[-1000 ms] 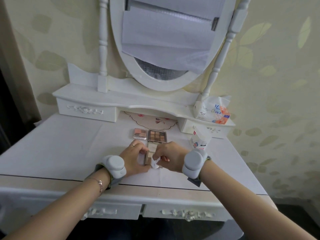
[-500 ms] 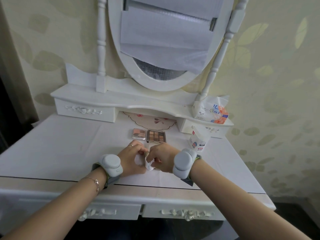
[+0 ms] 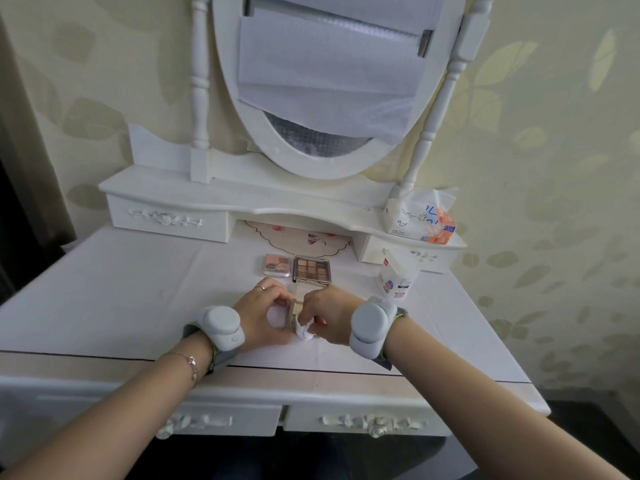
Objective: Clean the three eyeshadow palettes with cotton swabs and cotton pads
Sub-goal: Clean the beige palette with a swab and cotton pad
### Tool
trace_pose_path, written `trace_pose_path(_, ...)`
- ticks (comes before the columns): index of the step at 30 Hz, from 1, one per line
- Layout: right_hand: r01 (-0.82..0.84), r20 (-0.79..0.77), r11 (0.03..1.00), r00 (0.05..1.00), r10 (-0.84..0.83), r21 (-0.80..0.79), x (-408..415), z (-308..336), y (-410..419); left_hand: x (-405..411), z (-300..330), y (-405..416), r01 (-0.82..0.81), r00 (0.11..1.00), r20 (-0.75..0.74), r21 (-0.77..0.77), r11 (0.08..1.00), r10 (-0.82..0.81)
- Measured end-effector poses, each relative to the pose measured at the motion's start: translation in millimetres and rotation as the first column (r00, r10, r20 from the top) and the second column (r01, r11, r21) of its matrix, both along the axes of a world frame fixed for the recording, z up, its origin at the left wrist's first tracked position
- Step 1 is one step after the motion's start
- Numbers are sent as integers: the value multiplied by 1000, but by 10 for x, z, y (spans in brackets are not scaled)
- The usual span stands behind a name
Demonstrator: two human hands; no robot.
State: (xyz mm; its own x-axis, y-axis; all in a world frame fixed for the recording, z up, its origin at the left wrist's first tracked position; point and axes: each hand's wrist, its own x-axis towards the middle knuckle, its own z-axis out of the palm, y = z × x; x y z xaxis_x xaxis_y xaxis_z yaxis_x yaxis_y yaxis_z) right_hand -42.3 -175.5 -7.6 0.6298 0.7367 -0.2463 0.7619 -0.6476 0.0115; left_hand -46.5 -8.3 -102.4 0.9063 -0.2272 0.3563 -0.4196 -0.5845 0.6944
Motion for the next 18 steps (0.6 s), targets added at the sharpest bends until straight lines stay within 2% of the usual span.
trace_pose_path(9, 56, 10, 998, 998, -56, -24, 17, -17, -233, -8, 47, -34, -88, 994, -66, 32, 996, 90)
trace_pose_path(18, 114, -13, 992, 993, -115, -47, 25, -20, -422, -47, 79, -44, -78, 994, -68, 92, 993, 85)
